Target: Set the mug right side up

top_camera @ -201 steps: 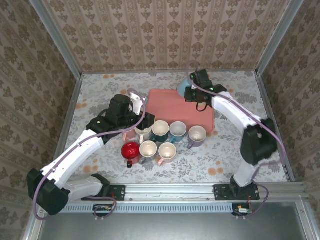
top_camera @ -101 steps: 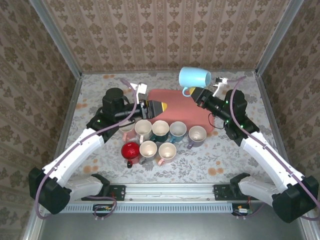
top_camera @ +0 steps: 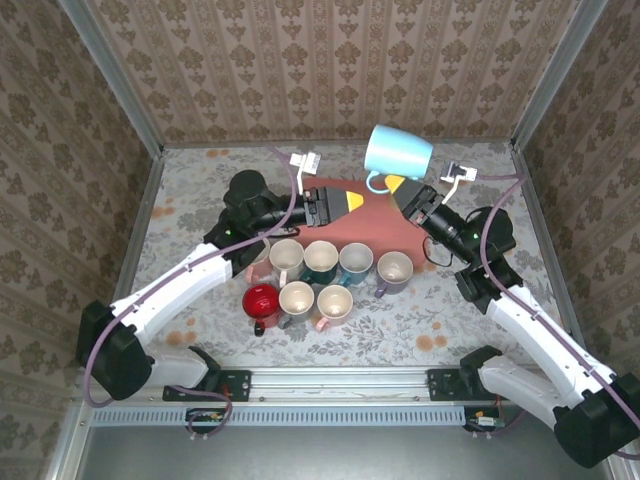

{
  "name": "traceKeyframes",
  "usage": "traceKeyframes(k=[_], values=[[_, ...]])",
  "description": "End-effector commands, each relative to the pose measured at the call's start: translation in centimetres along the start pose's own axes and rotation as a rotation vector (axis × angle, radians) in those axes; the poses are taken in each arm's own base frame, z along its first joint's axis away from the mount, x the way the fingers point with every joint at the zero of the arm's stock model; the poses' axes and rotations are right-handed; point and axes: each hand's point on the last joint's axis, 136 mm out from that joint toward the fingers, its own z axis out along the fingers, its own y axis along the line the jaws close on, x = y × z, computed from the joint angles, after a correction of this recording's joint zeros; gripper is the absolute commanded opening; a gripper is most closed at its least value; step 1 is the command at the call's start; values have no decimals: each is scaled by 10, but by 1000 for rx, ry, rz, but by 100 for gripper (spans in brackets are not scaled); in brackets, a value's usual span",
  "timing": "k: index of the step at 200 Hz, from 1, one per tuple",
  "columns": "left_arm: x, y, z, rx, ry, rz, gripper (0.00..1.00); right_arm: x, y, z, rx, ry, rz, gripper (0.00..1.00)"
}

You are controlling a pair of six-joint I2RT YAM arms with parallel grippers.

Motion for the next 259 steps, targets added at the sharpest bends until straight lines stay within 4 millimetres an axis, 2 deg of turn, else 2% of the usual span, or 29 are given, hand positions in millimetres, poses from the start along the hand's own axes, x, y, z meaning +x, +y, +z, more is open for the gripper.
traceKeyframes(k=[1,48,97,122,143,163,170,193,206,219,232,259], values=[[-11,-19,6,54,-15,50,71,-5,53,-9,-183,-23,-56,0],[-14,-11,14,34,-31,45,64,12,57,-12,-198,32,-76,0],[-11,-11,21,69,-15,40,24,25,41,-16,-156,52,-87,0],[-8,-11,23,75,-9,38,15,30,34,-16,-139,58,-89,0],[-6,-14,24,92,-10,37,0,32,30,-15,-124,63,-96,0],[-5,-17,23,101,-6,40,0,33,22,-16,-86,63,-105,1],[-5,-18,22,99,-8,46,0,33,20,-16,-72,62,-110,6],[0,-18,15,42,2,83,0,30,13,-20,-5,55,-140,58],[2,-14,7,-24,-4,119,0,27,8,-25,54,45,-161,77],[5,-12,-2,-88,-11,156,0,21,4,-34,120,20,-195,86],[10,-11,-11,-148,-4,187,0,11,-1,-47,203,-22,-235,91],[25,0,-28,-310,36,257,0,-14,-14,-83,433,-108,-356,91]])
